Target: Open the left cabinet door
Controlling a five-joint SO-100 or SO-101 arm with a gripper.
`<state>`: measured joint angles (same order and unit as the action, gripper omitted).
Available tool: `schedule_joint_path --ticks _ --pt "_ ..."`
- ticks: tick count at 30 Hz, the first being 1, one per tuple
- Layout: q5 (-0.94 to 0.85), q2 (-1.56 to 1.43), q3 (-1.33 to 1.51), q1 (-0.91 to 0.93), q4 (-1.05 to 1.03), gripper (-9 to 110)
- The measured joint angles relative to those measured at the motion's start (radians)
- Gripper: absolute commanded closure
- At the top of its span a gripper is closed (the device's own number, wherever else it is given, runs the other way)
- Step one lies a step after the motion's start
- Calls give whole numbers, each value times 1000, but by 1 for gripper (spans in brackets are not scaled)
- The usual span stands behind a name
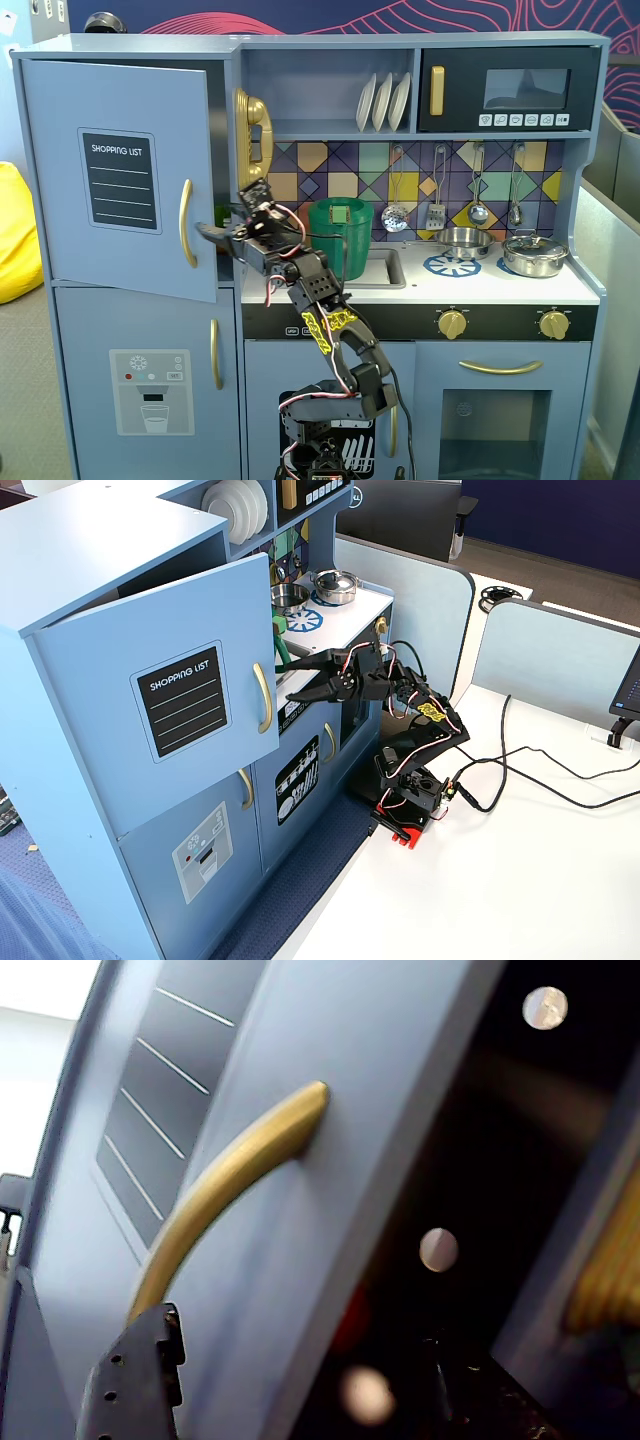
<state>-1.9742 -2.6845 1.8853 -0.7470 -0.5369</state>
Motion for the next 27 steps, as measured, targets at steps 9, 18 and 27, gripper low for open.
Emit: schedule_joint_path --ticks 9,18,27 --pt "137 75 21 301 5 82" --pt "80 207 77 137 196 85" --pt "-44 272 74 -230 256 88"
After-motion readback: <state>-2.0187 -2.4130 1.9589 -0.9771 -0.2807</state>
